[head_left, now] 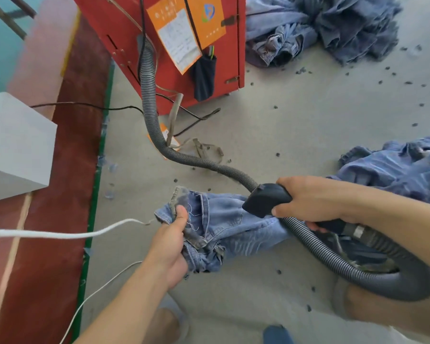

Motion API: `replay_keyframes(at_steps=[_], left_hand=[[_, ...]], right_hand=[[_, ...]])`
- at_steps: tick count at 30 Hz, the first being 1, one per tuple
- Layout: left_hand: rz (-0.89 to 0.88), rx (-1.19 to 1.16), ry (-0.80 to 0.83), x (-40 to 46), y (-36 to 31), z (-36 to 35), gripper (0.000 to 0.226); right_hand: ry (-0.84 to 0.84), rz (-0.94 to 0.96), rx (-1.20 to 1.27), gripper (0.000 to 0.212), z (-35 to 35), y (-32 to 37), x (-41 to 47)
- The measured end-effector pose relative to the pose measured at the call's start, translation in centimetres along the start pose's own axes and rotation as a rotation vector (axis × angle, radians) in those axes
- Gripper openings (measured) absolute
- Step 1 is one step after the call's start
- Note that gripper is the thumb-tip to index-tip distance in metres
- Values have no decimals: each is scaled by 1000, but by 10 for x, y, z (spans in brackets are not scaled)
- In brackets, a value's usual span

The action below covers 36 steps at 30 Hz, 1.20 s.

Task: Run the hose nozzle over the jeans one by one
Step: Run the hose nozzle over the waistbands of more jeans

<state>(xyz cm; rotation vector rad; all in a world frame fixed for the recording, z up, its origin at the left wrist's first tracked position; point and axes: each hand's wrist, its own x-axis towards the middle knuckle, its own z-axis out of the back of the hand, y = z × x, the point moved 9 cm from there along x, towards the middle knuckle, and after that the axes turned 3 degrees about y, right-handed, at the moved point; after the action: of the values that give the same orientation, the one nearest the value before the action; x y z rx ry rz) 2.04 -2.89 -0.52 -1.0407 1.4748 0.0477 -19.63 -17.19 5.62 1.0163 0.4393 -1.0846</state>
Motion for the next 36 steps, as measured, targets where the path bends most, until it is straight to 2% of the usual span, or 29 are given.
replay_keyframes(at_steps=[5, 9, 11, 15, 16, 17, 20, 22, 24, 27, 29, 31, 36], left_hand=[[-28, -27, 94, -12, -1, -12, 55], [-26, -35, 133, -16, 1, -14, 54], [-29, -43, 150, -16, 0, -12, 55], [-9, -77, 203, -18, 0, -13, 59], [-4, -86, 225, -19, 1, -15, 61], [-3, -89, 242, -19, 2, -17, 61], [-24, -78, 260, -19, 4, -19, 60], [-35, -59, 234, -17, 1, -17, 57], [-30, -39, 200, -15, -2, -14, 51], [-49, -36, 138, -13, -8, -12, 44], [-63, -53, 116, -14, -14, -12, 46], [-62, -70, 123, -14, -18, -14, 49], [-73, -32, 119, -15, -16, -20, 45]], right_hand=[[58, -161, 549, 25, -42, -14, 24], [-101, -276, 976, 18, -45, -33, 32], [-120, -334, 1076, 17, -36, -45, 26], [177, -260, 855, 27, -56, -29, 11], [205, -243, 802, 32, -63, -22, 10], [177, -234, 769, 33, -65, -18, 10], [-144, -159, 708, 24, -33, -14, 15], [-263, -78, 667, 21, -2, -10, 5], [-238, 83, 433, 18, 21, 10, -12], [-88, 311, 65, 15, 17, 46, -44], [-57, 352, -63, 16, 6, 56, -62], [-112, 367, -198, 19, 0, 59, -72], [-180, 351, -222, 25, -4, 64, -62]])
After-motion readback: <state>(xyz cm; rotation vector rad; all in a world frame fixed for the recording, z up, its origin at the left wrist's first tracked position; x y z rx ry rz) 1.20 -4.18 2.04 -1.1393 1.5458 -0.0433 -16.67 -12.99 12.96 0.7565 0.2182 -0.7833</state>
